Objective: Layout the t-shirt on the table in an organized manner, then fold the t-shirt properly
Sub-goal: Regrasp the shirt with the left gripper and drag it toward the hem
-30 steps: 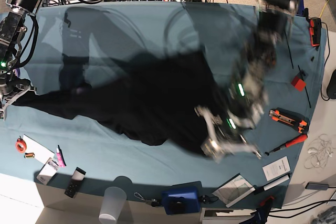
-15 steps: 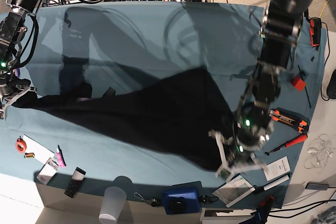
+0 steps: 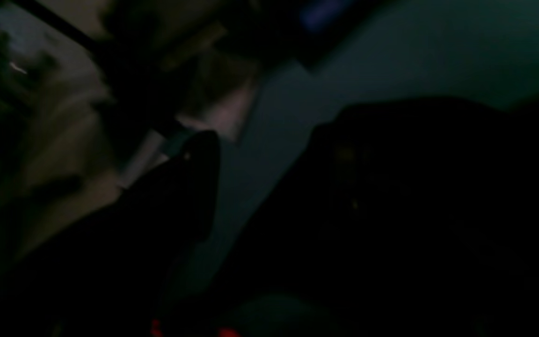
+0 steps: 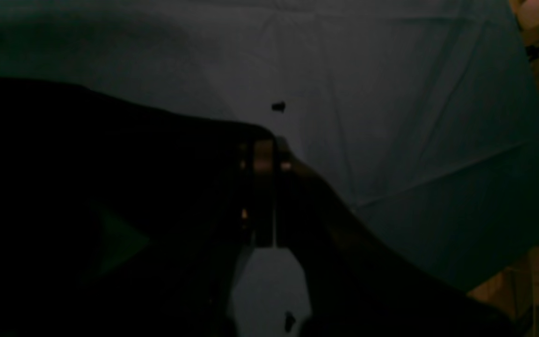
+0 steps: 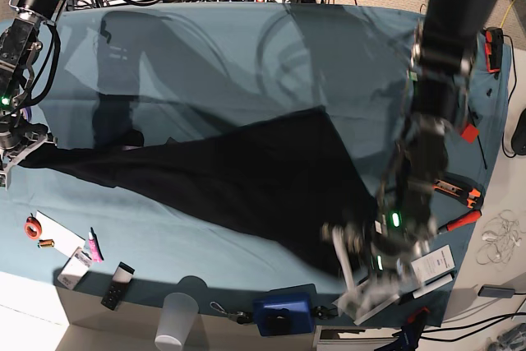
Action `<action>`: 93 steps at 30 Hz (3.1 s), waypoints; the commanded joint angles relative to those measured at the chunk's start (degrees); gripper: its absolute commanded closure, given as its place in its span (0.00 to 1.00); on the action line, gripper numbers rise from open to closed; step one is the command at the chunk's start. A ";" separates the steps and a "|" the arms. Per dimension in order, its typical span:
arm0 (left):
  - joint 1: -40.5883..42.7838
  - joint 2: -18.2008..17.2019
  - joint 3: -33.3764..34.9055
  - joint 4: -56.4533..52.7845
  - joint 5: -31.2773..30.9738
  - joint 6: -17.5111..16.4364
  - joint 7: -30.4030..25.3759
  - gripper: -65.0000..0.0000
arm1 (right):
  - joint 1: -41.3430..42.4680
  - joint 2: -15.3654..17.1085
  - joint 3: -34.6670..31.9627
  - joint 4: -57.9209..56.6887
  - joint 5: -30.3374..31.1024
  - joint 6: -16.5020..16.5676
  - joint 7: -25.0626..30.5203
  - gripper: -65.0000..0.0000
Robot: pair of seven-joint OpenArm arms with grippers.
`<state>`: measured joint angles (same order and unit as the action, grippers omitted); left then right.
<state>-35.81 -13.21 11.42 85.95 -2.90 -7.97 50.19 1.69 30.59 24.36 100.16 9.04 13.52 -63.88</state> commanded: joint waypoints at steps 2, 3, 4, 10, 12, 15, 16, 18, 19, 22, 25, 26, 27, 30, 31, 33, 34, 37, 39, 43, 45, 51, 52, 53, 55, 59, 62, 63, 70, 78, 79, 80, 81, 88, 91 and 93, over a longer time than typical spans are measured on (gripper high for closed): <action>-3.76 -0.26 -1.29 -1.25 1.88 0.48 -2.89 0.50 | 0.85 1.49 0.50 0.81 -0.44 -0.24 1.29 1.00; -4.66 -0.26 -1.53 -2.89 1.66 0.46 -3.06 0.50 | 0.85 1.49 0.50 0.81 -0.46 -0.24 1.29 1.00; -5.44 -0.26 -1.55 -4.87 1.57 0.42 -3.08 0.50 | 0.85 1.49 0.50 0.81 -0.46 -0.24 1.29 1.00; -6.93 -0.28 -1.53 -15.23 1.60 0.39 -1.55 0.50 | 0.85 1.49 0.50 0.81 0.39 -0.24 1.38 1.00; -6.93 -0.26 -1.53 -15.74 1.51 -1.55 2.34 0.50 | 0.85 1.49 0.50 0.81 2.19 -0.24 1.38 1.00; -7.98 -0.26 -1.53 -15.72 -2.82 -8.68 11.93 0.50 | 0.87 1.46 0.48 0.81 4.07 -0.22 1.62 1.00; -8.55 -0.28 -1.53 -15.72 -4.63 -10.47 14.23 0.50 | 0.87 1.46 0.48 0.81 4.07 -0.22 1.64 1.00; -9.11 -0.31 -1.53 -15.72 -5.09 -11.02 13.55 0.50 | 0.87 1.49 0.48 0.81 4.02 -0.22 1.73 1.00; -9.27 -0.28 -1.55 -15.72 -4.17 -10.97 11.56 0.50 | 0.87 1.49 0.50 0.81 4.02 -0.17 1.70 1.00; -9.46 -0.28 -1.53 -15.67 1.68 -10.91 2.58 0.50 | 0.87 1.49 0.48 0.81 4.02 0.44 1.68 1.00; -10.38 -0.17 -1.53 -15.58 1.46 -6.36 2.40 0.50 | 0.87 1.49 0.48 0.81 4.00 0.46 1.70 1.00; -10.88 -0.11 -1.53 -15.58 0.37 -6.05 4.57 0.50 | 0.85 1.49 0.50 0.81 4.00 0.46 1.70 1.00; -11.41 -0.11 -1.53 -15.56 -1.90 -7.43 7.26 0.50 | 0.85 1.49 0.50 0.81 4.00 0.46 1.70 1.00; -12.46 -0.11 -1.53 -15.56 -16.24 -16.81 18.78 0.50 | 0.87 1.49 0.50 0.81 4.02 0.46 1.86 1.00; -12.44 -0.11 -1.53 -15.56 -22.71 -19.26 21.92 0.50 | 0.87 1.49 0.50 0.81 4.00 0.46 1.97 1.00; -11.74 -0.09 -1.53 -15.56 -34.21 -23.67 26.03 0.50 | 0.87 1.46 0.48 0.81 4.02 0.46 2.01 1.00; -11.04 -0.09 -1.53 -15.56 -37.73 -25.11 26.27 0.50 | 0.87 1.46 0.48 0.81 4.02 0.44 2.01 1.00; -7.85 0.39 -1.42 -15.56 -38.86 -26.64 24.35 0.50 | 0.85 1.49 0.48 0.81 4.02 0.46 1.92 1.00; -5.16 1.42 -1.42 -15.56 -35.47 -26.62 21.99 0.50 | 0.85 1.49 0.48 0.81 4.02 0.46 1.95 1.00; -0.20 3.85 -1.42 -15.56 -26.27 -26.56 16.17 0.50 | 0.87 1.49 0.48 0.81 4.00 0.44 1.95 1.00; 1.88 4.90 -1.42 -15.58 -22.82 -26.12 13.09 0.50 | 0.87 1.49 0.48 0.81 4.00 0.46 1.95 1.00; 4.85 6.08 -1.42 -15.63 -10.47 -17.31 1.40 0.50 | 0.85 1.49 0.48 0.81 3.98 0.46 1.73 1.00; 4.83 6.05 -1.42 -15.63 -9.84 -17.27 1.64 0.50 | 0.85 1.49 0.50 0.81 3.98 0.46 1.68 1.00; 4.83 6.05 -1.42 -15.63 -9.66 -17.31 1.97 0.50 | 0.85 1.49 0.48 0.81 3.98 0.46 1.68 1.00; 4.87 6.25 -1.44 -15.80 -9.73 -17.35 2.73 0.50 | 0.87 1.49 0.50 0.81 4.00 0.46 1.73 1.00; 4.85 6.73 -1.42 -16.74 -11.52 -17.33 2.40 0.50 | 0.87 1.46 0.50 0.81 4.02 0.44 1.73 1.00; 4.81 6.69 -1.42 -17.68 -13.79 -17.31 1.90 0.50 | 0.85 1.49 0.50 0.81 4.02 0.44 1.70 1.00; 4.85 6.69 -1.42 -18.32 -13.55 -17.31 0.72 0.50 | 0.85 1.49 0.50 0.81 4.02 0.44 1.66 1.00; 3.39 6.84 -1.44 -25.86 -13.20 -16.63 -2.73 0.50 | 0.87 1.49 0.50 0.81 4.02 0.44 1.55 1.00; 3.10 6.91 -1.44 -27.58 -16.33 -16.65 -3.82 0.51 | 0.87 1.46 0.48 0.81 4.02 0.44 1.57 1.00; 2.95 7.08 -1.44 -27.58 -16.65 -16.65 -4.02 0.51 | 0.87 1.49 0.50 0.81 4.02 0.44 1.57 1.00; 2.75 7.52 -1.44 -27.63 -16.59 -16.65 -4.02 0.52 | 0.87 1.49 0.50 0.81 4.02 0.44 1.62 1.00; 2.60 7.89 -1.44 -27.63 -16.65 -16.74 -4.02 0.53 | 0.87 1.46 0.50 0.81 4.02 0.44 1.64 1.00; 2.32 13.03 -1.44 -27.63 -12.59 -16.90 -4.70 0.57 | 0.87 1.49 0.50 0.81 4.02 0.44 1.60 1.00; 2.14 14.03 -1.44 -27.61 -10.47 -14.10 -4.81 0.67 | 0.87 1.49 0.50 0.81 3.98 0.46 1.46 1.00; 1.92 14.14 -1.44 -27.61 -10.34 -13.57 -4.74 0.78 | 0.87 1.49 0.50 0.81 3.98 0.46 1.49 1.00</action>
<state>-31.64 0.60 10.09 57.36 -12.78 -21.58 46.48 1.72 30.61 24.36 100.16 13.43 14.22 -63.42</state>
